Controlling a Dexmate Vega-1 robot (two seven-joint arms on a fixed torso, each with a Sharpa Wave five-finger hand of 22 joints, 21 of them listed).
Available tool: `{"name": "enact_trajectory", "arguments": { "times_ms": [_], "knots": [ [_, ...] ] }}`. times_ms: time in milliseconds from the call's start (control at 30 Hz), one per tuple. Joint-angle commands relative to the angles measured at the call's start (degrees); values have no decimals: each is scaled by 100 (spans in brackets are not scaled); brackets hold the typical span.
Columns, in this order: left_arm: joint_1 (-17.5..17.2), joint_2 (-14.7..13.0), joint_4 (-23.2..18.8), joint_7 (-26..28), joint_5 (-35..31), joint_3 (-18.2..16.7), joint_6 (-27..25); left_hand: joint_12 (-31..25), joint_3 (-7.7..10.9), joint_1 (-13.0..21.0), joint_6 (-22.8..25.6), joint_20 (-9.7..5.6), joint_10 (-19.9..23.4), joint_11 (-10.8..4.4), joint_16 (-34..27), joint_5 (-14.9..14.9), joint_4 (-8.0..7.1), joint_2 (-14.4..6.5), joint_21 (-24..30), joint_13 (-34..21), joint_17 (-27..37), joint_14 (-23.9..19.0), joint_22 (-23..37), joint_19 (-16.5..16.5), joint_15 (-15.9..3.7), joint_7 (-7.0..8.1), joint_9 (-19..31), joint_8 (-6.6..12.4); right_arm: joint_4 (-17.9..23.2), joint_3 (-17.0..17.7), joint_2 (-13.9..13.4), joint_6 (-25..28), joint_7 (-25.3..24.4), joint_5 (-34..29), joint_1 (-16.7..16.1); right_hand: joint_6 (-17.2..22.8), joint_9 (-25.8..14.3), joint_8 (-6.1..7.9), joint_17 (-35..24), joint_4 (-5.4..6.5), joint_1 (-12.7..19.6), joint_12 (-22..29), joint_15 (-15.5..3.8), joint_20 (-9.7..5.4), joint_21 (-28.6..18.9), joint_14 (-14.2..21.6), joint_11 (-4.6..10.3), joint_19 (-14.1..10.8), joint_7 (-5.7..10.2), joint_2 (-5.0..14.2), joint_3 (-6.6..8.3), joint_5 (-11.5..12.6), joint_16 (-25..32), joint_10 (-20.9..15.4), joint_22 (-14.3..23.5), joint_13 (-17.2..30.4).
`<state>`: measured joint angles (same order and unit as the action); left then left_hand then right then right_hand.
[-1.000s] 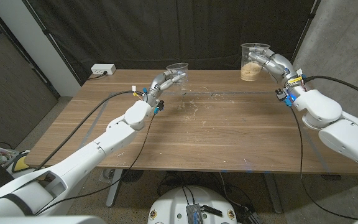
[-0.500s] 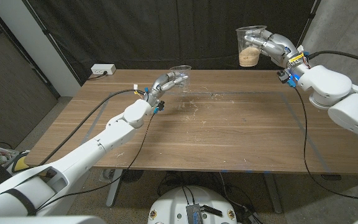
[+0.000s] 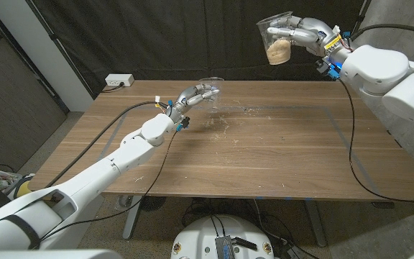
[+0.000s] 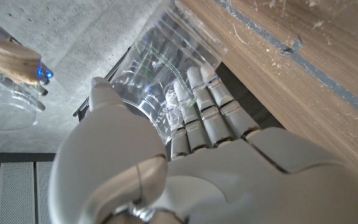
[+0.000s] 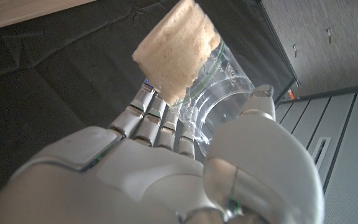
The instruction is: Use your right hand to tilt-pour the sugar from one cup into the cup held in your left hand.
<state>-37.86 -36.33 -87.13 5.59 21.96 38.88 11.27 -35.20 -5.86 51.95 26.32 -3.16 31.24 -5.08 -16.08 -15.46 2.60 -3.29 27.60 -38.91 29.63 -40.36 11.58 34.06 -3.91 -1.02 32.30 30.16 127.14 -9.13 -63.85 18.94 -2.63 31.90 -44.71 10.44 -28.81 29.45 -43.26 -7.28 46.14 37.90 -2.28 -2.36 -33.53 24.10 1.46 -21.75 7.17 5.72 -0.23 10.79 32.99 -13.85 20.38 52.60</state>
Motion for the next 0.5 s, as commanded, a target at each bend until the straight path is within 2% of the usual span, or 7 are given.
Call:
{"name": "enact_trajectory", "arguments": {
  "times_ms": [33,67,267,400,500],
  "knots": [
    [-22,-198,-253,-177,-36,44,-63,-37,-50,53,56,-46,20,-16,20,23,5,-12,47,-25,17,-50,26,40,-314,13,15,50,176,-1009,106,1022,751,-619,1540,64,-31,0,-12,24,-21,-19,-1033,-254,-20,57,22,24,10,33,13,6,-13,-52,10,17],
    [-34,-244,-289,-215,-43,50,-39,-41,-53,56,80,-52,31,-31,18,26,5,-15,50,-26,20,-63,26,45,-323,19,9,54,166,-1159,166,1122,868,-728,1720,61,-30,-4,-12,28,-27,-24,-1042,-254,-21,55,32,27,17,33,12,6,-17,-48,8,16],
    [-87,-400,-477,-205,-82,55,-64,-44,-53,85,113,-53,42,-31,28,37,10,-39,52,-25,32,-72,27,37,-326,39,10,61,91,-1570,371,1469,1294,-1125,2198,40,-28,-25,-9,40,-56,-35,-1042,-243,-23,69,29,41,48,20,-2,12,-29,-52,-1,19],
    [-126,-528,-594,-239,-110,64,-29,-44,-55,98,128,-58,59,-32,29,44,13,-47,54,-16,38,-91,28,36,-340,46,5,61,20,-1750,504,1557,1543,-1338,2389,33,-27,-36,-9,46,-72,-45,-1050,-239,-25,64,29,45,65,15,-8,17,-42,-54,-8,19],
    [-203,-634,-678,-194,-154,50,82,-49,-61,105,137,-73,60,-65,36,50,15,-47,53,-26,42,-88,28,29,-365,55,3,61,-51,-1804,575,1495,1671,-1450,2408,37,-26,-41,-9,56,-92,-54,-1053,-235,-27,70,32,47,65,12,-15,22,-48,-50,-13,19]
  ]
}}
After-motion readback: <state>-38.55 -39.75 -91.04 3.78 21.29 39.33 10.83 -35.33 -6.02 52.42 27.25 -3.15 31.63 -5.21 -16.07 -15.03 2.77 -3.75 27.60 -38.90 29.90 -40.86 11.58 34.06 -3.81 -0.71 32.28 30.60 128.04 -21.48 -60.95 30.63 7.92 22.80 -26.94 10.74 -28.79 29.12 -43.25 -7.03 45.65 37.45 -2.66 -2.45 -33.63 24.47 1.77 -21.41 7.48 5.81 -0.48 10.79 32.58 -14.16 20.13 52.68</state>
